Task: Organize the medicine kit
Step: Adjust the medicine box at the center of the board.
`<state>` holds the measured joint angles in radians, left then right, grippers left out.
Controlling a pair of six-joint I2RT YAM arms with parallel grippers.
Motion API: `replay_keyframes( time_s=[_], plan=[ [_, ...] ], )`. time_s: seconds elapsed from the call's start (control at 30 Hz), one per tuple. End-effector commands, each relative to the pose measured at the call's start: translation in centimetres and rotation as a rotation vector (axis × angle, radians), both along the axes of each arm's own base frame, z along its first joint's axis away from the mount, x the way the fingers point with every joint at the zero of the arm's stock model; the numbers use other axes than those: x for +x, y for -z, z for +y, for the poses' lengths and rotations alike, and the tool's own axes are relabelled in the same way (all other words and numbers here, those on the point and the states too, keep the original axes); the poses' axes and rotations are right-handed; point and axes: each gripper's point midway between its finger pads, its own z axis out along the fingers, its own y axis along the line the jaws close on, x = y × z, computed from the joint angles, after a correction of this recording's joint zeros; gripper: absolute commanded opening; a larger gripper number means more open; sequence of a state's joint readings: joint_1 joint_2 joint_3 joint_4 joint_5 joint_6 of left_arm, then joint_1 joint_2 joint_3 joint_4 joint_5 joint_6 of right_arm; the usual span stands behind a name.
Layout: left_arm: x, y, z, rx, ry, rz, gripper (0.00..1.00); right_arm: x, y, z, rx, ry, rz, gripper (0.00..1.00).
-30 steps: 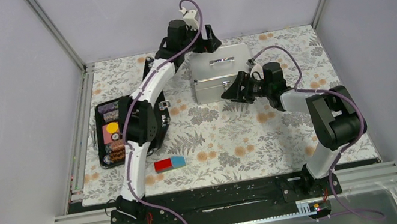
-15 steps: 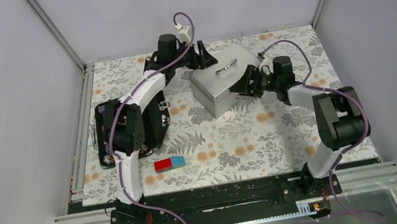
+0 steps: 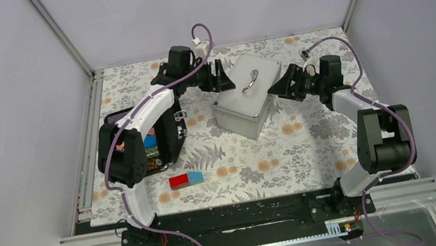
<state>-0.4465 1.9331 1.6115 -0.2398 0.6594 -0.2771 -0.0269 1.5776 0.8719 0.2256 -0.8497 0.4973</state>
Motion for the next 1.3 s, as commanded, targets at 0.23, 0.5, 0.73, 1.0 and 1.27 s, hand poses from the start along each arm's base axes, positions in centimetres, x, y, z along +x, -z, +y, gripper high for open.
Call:
replay_keyframes(
  time_s=[0.23,0.5,0.73,1.0,1.27],
  plan=[
    [-2.9,-8.2,-0.7,-0.045,0.092,-0.178,0.68,0.8,-0.8,0.6,0.194,-0.027,-0.035,0.87],
    [-4.9,-9.0,-3.2,-0.166,0.242,-0.103,0.65,0.8,0.5,0.3,0.294,-0.006,0.001,0.85],
    [-5.2,-5.3,-4.2,-0.127,0.279,-0.052,0.62,1.7,1.4,0.2,0.312,-0.017,0.023,0.84],
    [-5.4,-2.5,-5.3,-0.094,0.3,-0.017,0.59,1.3,1.5,-1.7,0.23,0.029,-0.008,0.79],
    [-5.4,-0.9,-5.1,-0.059,0.285,0.002,0.57,1.0,2.1,-2.6,0.224,0.06,0.012,0.77]
  ],
)
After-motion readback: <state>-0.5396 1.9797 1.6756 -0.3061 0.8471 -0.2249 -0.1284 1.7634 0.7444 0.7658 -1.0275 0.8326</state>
